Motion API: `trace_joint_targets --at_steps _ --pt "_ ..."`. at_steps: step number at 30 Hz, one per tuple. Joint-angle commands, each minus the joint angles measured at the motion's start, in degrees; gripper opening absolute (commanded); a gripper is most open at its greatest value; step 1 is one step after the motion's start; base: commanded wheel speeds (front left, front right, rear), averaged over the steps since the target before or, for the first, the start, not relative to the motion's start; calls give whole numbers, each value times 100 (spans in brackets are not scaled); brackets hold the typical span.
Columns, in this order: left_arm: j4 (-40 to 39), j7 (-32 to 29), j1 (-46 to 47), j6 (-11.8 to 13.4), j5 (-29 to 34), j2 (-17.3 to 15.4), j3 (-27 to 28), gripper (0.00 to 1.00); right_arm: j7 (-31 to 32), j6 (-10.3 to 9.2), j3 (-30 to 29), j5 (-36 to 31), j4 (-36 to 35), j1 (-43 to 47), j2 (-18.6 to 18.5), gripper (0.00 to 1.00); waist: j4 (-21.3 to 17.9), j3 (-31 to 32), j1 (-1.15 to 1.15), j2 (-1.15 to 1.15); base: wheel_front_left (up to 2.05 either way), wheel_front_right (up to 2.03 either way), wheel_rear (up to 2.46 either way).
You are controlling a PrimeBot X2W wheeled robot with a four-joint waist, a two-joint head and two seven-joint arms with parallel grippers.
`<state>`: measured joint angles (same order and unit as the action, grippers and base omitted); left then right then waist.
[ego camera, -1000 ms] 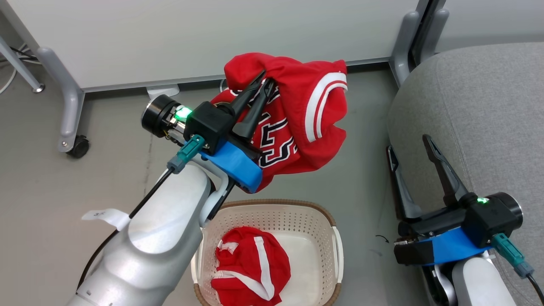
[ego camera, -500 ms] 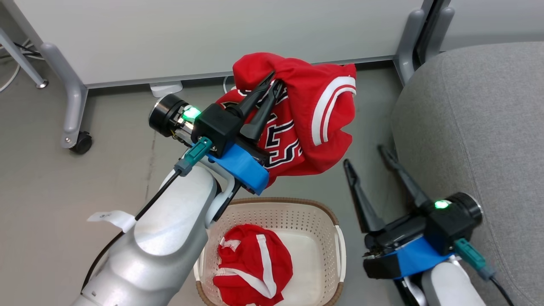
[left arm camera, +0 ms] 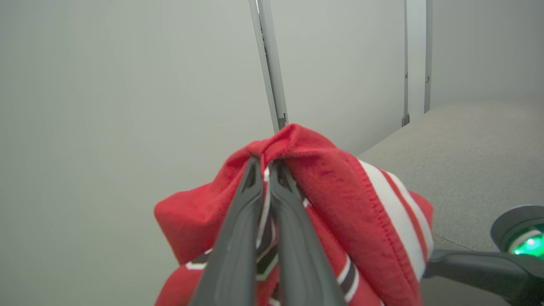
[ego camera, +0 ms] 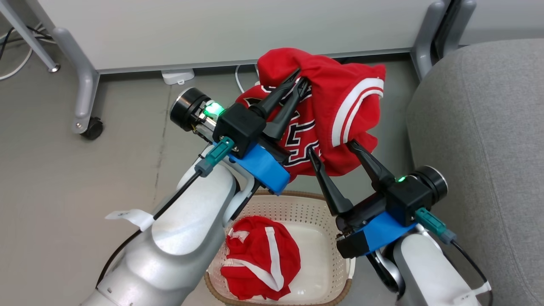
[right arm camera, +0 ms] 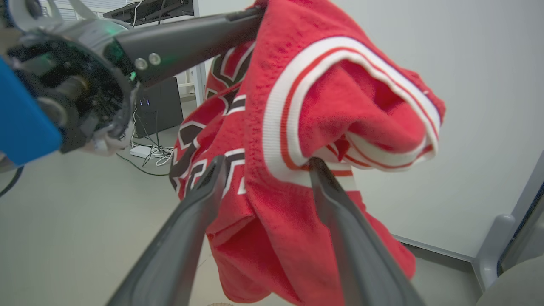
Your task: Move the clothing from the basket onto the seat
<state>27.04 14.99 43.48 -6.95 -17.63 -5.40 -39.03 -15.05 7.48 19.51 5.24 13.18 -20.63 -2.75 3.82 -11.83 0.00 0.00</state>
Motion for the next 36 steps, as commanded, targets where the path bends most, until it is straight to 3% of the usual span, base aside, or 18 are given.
trace_joint_targets --at_steps 1,13,14,36 --pt "-40 29 87 -22 30 24 -12 0 -20 3 47 23 141 -171 -24 100 49 -41 0 0 0 0 0" --pt "-117 29 93 -50 17 180 -169 0 -21 3 160 512 555 -609 -24 100 225 -101 0 0 0 0 0" --pt "-119 29 89 -51 12 185 -175 0 -20 3 188 541 575 -631 -22 0 231 -99 0 0 0 0 0" --pt "-56 29 40 -52 59 229 -121 0 -21 3 200 582 557 -604 -24 0 211 -51 0 0 0 0 0"
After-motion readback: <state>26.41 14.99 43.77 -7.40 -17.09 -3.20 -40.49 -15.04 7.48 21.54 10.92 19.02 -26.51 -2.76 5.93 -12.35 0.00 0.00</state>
